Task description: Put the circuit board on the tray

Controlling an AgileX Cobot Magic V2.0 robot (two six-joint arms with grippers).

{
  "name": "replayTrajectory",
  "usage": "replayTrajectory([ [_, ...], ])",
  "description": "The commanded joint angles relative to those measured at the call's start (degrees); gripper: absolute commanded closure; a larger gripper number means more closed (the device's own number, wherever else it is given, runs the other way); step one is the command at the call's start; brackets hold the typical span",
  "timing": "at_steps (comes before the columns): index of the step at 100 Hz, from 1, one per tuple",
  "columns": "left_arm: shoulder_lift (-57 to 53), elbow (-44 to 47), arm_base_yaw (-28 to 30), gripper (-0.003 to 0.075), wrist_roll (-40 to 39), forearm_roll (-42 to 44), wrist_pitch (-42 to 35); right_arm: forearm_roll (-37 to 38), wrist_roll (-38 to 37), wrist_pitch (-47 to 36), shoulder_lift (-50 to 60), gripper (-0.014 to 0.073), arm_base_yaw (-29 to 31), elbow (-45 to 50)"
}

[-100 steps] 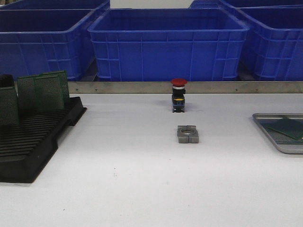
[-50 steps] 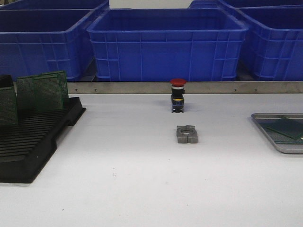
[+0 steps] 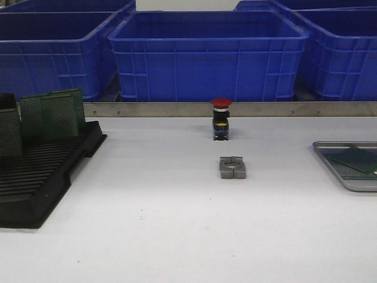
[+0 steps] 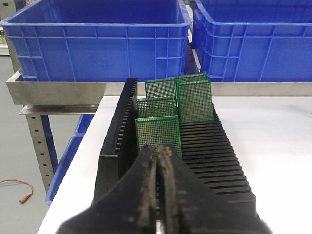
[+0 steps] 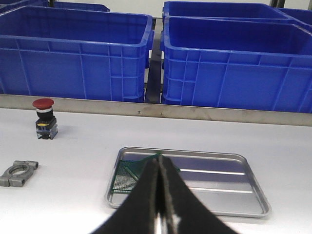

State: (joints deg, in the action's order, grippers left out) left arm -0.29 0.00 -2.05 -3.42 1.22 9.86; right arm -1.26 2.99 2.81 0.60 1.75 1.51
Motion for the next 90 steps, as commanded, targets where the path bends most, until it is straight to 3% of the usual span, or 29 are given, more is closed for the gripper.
replayTrajectory([
  [1,-1.7,2.7,-0.4,0.0741,-0.5,0.0,-4.6,0.8,-2.1,-4.6,1.5,0.0653,0.5,-0.6],
  [90,-1.7,2.7,-0.4,0.0741,-0.5,0.0,-4.6,1.8,-3.4,-3.3,1.5,0.0653,0.5,-0.6],
])
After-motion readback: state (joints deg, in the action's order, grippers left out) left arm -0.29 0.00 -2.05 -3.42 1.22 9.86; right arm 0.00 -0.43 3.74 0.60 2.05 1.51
